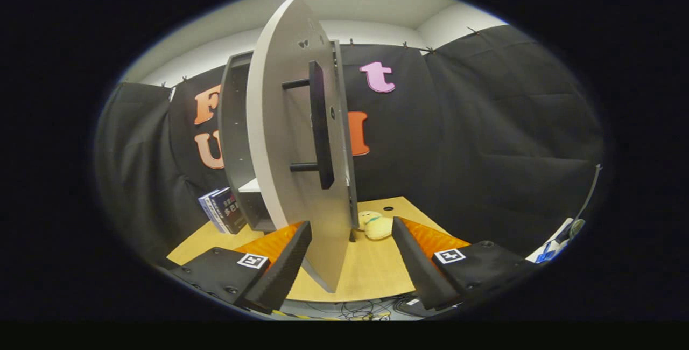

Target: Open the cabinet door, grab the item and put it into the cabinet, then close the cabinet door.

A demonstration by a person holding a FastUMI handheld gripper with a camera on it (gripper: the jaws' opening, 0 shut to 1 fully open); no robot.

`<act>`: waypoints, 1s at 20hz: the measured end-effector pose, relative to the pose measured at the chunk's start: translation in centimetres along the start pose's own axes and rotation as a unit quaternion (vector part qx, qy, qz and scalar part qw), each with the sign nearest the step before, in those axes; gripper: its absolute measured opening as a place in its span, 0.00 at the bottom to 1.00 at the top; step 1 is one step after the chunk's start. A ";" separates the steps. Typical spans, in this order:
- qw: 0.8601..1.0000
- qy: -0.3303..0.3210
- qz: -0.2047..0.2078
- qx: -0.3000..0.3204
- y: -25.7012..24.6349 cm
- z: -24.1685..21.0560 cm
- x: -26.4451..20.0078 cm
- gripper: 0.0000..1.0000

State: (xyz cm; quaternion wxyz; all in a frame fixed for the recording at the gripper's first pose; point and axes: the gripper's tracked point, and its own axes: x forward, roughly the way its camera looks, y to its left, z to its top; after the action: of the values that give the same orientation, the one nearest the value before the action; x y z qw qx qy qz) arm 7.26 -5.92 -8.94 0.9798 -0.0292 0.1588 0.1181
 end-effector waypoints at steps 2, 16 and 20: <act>1.000 0.000 0.015 -0.002 1.5 -0.2 0.4 0.97; 0.996 0.010 0.092 -0.001 14.3 -0.8 6.6 0.97; 0.994 0.010 0.110 -0.009 18.8 -1.5 9.8 0.98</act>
State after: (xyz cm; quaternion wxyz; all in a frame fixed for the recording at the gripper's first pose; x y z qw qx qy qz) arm 11.31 14.37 -13.82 0.9590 -0.0218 0.1696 0.2259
